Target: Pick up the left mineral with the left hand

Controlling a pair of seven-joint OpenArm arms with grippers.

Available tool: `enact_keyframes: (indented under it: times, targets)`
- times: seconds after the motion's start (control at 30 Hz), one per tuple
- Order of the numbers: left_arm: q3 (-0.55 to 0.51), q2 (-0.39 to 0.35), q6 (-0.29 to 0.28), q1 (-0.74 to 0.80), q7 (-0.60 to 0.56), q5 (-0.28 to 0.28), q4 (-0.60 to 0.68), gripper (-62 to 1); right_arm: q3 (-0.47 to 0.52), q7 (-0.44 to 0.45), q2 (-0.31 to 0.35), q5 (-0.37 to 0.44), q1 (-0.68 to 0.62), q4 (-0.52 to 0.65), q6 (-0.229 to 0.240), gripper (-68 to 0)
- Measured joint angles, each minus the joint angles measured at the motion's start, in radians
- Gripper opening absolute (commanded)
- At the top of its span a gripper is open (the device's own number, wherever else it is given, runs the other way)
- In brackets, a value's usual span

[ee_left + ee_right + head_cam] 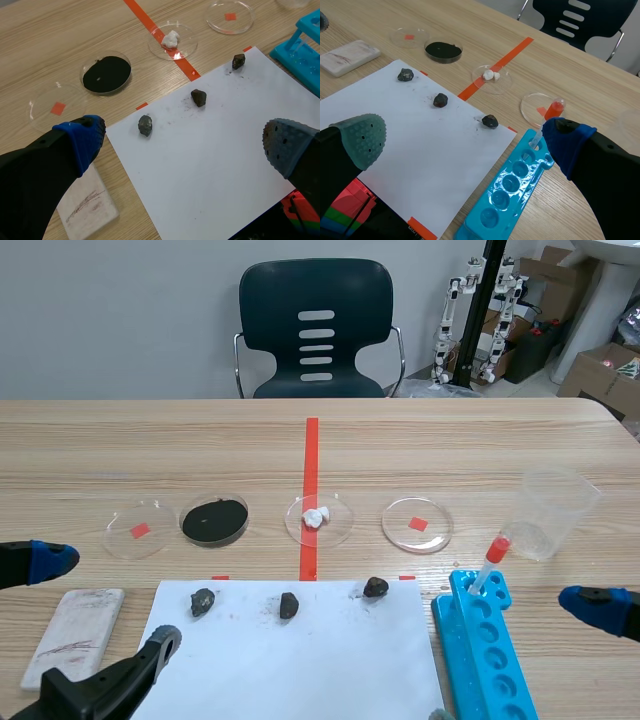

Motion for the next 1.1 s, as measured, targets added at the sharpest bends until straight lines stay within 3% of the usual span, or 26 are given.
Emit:
enact_keyframes:
  times: [0.87,1.1]
  targets:
    - [0.0,0.0,0.0,0.0,0.001,0.0,0.0,1.4,0.0,0.0,0.0,0.0,0.0,0.0,0.0,0.4]
    - [0.028,0.0,0.001,-0.096,0.209,0.0,0.0,1.4,0.0,0.0,0.0,0.0,0.0,0.0,0.0,0.4]
